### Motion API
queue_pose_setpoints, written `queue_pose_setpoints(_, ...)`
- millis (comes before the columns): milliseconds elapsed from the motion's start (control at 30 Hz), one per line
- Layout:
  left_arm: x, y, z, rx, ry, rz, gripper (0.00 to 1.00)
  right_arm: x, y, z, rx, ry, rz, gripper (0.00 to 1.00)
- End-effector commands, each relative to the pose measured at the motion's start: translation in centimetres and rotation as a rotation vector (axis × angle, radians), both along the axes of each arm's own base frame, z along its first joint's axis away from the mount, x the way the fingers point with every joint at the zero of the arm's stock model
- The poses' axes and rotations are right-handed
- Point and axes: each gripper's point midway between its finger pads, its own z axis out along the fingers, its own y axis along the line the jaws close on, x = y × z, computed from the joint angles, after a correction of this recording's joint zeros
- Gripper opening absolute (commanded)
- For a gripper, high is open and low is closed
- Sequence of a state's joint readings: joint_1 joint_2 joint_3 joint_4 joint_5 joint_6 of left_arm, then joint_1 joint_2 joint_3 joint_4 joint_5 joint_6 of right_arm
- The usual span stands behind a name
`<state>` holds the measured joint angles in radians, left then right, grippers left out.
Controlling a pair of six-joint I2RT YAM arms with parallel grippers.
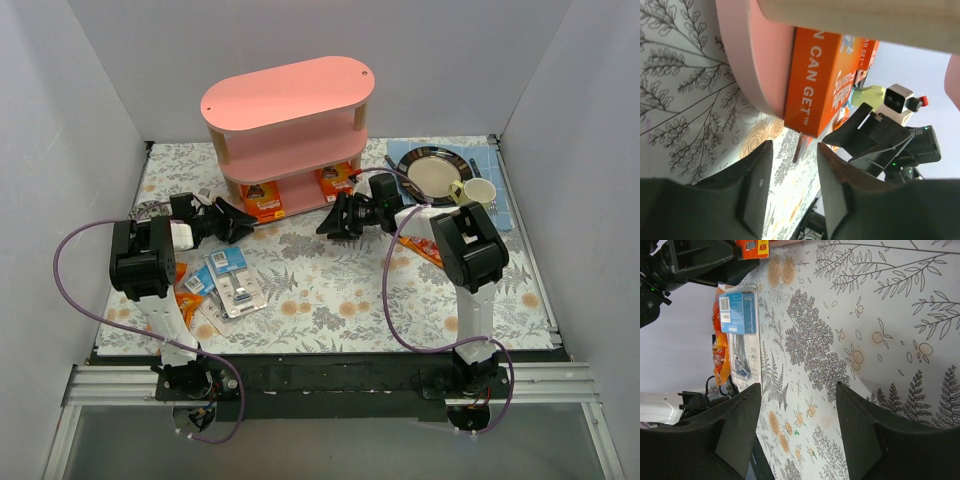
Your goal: Place and organize the shaving razors onto the shelf
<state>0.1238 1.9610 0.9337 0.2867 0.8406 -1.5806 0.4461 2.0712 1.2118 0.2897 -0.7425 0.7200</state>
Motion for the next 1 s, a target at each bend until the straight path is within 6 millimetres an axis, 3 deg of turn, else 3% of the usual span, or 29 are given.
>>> queue_pose_setpoints(0, -1.7, 0.2, 2.9, 0.034, -0.047, -0.011, 0.46, 0.3, -0.7, 3.9, 0.018, -0.147, 0.028, 0.69)
queue_pose_setpoints(100, -4.2, 0.5, 4.3, 0.054, -0.056, 0.001, 0.50, -0.2, -2.1, 5.2, -0.021, -0.228, 0.064, 0.69)
queue_pose_setpoints(200, -6.5, 1.6, 5.5, 0.074, -0.070, 0.035, 0.54, -0.8, -5.2, 5.9, -0.119, -0.370, 0.121, 0.68)
queue_pose_setpoints(267, -8.1, 1.8, 5.7, 0.091, -0.075, 0.009, 0.56, -0.6, -8.3, 6.2, -0.216, -0.414, 0.093, 0.68)
queue_pose_setpoints(300, -8.6, 1.8, 5.8, 0.106, -0.088, 0.000, 0.56, -1.4, -10.1, 5.2, -0.274, -0.431, 0.124, 0.68)
queue_pose_setpoints(400, -10.8, 1.4, 6.7, 0.125, -0.116, -0.041, 0.60, -1.5, -15.2, 4.6, -0.425, -0.484, 0.119, 0.68)
queue_pose_setpoints(433, -11.1, 1.4, 7.6, 0.143, -0.148, -0.043, 0.61, -1.5, -17.1, 4.2, -0.470, -0.491, 0.109, 0.67)
queue_pose_setpoints(500, -11.8, 1.7, 7.5, 0.199, -0.153, -0.050, 0.63, -1.5, -19.7, 3.8, -0.581, -0.510, 0.101, 0.66)
queue_pose_setpoints(567, -11.4, 3.5, 7.7, 0.322, -0.158, -0.001, 0.63, -2.0, -21.7, 3.6, -0.670, -0.521, 0.103, 0.66)
queue_pose_setpoints(700, -11.8, 7.2, 6.7, 0.557, -0.083, 0.044, 0.67, -3.0, -21.4, 4.6, -0.637, -0.542, 0.107, 0.66)
queue_pose_setpoints(967, -9.6, 9.4, 5.2, 0.622, -0.042, 0.096, 0.67, -3.9, -18.5, 7.4, -0.436, -0.516, 0.043, 0.67)
